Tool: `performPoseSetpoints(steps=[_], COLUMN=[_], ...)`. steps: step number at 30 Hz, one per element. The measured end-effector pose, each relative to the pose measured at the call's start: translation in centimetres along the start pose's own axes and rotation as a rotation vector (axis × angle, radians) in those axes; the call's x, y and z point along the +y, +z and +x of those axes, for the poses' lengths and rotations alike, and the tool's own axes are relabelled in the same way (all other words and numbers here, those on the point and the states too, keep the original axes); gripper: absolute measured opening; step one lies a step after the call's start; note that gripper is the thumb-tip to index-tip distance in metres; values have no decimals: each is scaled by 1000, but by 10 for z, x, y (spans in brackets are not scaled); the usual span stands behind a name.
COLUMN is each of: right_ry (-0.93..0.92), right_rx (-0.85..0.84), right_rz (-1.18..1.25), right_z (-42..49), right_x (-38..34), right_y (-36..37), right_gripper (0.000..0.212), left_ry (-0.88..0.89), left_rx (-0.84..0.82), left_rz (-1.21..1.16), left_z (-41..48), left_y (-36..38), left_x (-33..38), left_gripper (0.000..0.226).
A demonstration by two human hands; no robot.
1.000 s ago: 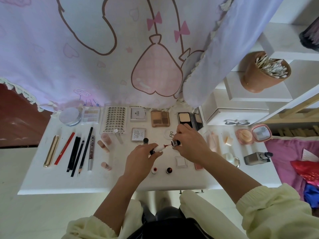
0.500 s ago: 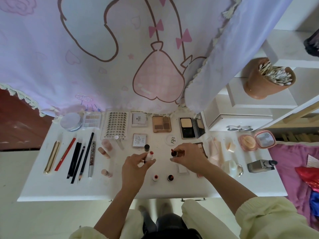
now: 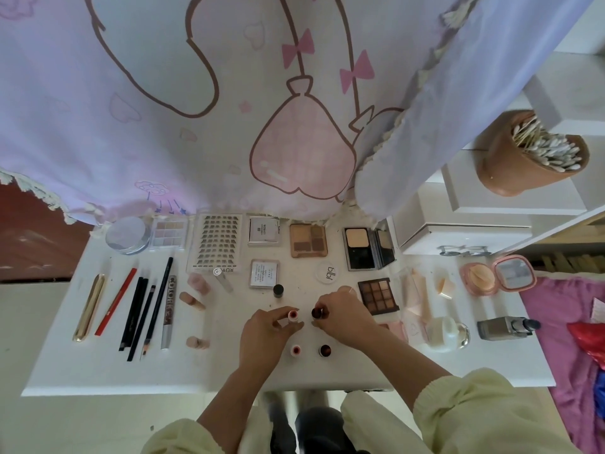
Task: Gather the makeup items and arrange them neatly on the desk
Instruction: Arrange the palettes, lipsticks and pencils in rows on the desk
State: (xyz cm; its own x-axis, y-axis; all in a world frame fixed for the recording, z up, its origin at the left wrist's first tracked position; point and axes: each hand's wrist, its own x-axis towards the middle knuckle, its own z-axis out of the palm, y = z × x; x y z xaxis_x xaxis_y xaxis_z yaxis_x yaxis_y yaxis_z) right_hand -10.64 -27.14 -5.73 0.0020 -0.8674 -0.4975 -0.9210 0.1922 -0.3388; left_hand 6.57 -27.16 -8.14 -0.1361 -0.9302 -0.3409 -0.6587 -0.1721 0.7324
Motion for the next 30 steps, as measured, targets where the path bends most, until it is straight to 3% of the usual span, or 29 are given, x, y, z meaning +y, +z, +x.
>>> performPoseSetpoints(steps=[13, 30], right_ry=[-82, -83], right_rx=[61, 90], right_rz=[-84, -65], right_z=[3, 0], right_x=[3, 6], right_y=[2, 4], right_gripper=[30, 31], left_ry=[-12, 17], left_rx=[3, 54], left_rz=[71, -17], left_z=[13, 10], left_y=[17, 20], left_x=[-17, -17], left_gripper=[25, 25])
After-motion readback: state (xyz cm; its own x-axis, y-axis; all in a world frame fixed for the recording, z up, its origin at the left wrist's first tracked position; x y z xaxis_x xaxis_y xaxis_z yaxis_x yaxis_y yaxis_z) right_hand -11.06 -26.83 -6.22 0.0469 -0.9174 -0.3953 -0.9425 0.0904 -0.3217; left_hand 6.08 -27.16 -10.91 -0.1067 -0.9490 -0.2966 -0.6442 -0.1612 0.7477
